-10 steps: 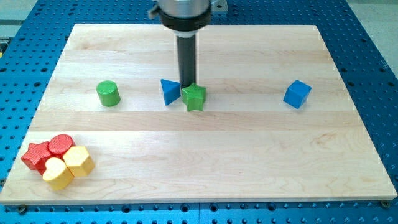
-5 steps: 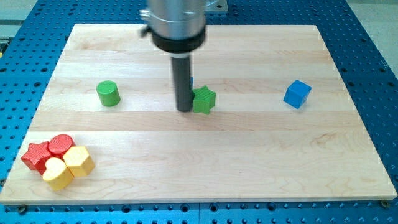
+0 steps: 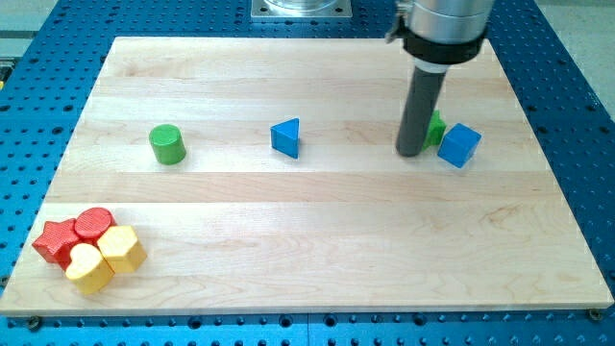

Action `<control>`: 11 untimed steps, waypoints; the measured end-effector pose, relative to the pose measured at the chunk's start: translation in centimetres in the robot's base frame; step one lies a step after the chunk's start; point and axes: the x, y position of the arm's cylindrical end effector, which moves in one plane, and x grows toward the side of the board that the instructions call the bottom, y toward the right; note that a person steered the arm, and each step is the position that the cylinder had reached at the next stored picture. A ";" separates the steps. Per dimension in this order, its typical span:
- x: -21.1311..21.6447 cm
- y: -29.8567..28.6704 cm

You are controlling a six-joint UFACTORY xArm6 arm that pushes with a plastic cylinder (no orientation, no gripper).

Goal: Move the green startriangle left to the cube

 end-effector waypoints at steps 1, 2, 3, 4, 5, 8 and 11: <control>4.0 -8.7; 0.6 -16.3; -0.8 -21.4; -1.6 -24.3; -4.1 -22.3; -0.1 -14.1; 0.8 -4.6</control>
